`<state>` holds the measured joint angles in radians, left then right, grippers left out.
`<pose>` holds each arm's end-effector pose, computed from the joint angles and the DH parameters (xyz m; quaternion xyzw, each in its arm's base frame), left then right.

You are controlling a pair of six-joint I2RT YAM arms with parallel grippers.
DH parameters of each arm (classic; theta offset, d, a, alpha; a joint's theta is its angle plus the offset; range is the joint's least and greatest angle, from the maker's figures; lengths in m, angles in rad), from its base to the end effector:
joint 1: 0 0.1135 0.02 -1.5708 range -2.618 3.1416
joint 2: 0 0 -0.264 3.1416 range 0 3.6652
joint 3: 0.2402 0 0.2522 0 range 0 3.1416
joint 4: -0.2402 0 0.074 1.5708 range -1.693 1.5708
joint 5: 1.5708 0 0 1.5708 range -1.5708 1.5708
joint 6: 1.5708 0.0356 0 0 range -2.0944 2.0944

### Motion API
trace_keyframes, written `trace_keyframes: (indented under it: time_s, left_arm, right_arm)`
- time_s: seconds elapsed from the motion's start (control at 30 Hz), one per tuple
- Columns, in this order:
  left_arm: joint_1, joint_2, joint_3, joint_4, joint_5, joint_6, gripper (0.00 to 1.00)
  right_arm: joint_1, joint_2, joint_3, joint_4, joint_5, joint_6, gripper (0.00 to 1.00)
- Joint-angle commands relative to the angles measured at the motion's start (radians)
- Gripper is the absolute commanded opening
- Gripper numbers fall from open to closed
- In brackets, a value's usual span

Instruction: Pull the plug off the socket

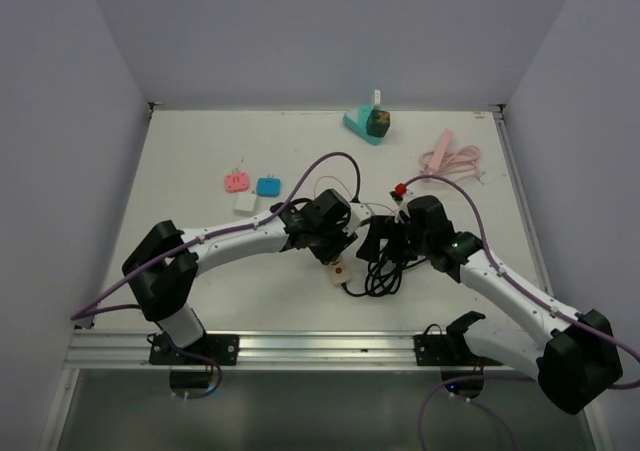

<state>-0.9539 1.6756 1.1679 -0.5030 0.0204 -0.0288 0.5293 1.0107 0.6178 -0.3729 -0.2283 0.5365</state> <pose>0.2013 -0.2852 0.2165 0.4314 0.8587 -0.1391 0.2391 0.1749 0.1116 0.2235 -0.0413 0.9143 0.2880 0.2820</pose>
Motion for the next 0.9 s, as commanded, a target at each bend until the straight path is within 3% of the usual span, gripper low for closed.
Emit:
trace_keyframes:
  time_s: [0.0,0.1,0.47,0.87]
  left_arm:
    - [0.023,-0.057,-0.031,0.040,0.046,-0.003,0.09]
    - [0.026,-0.148,-0.106,0.159,0.027,0.003,0.00]
    - [0.075,-0.286,-0.131,0.331,0.049,-0.037,0.00]
    - [0.101,-0.369,-0.209,0.445,0.087,-0.097,0.00]
  right_arm:
    - [0.000,0.078,0.056,0.081,-0.149,-0.047,0.89]
    - [0.000,0.118,0.027,0.170,-0.239,-0.036,0.89]
    - [-0.002,0.341,0.088,0.255,-0.378,-0.084,0.90]
    - [-0.002,0.480,0.088,0.462,-0.516,0.026,0.90]
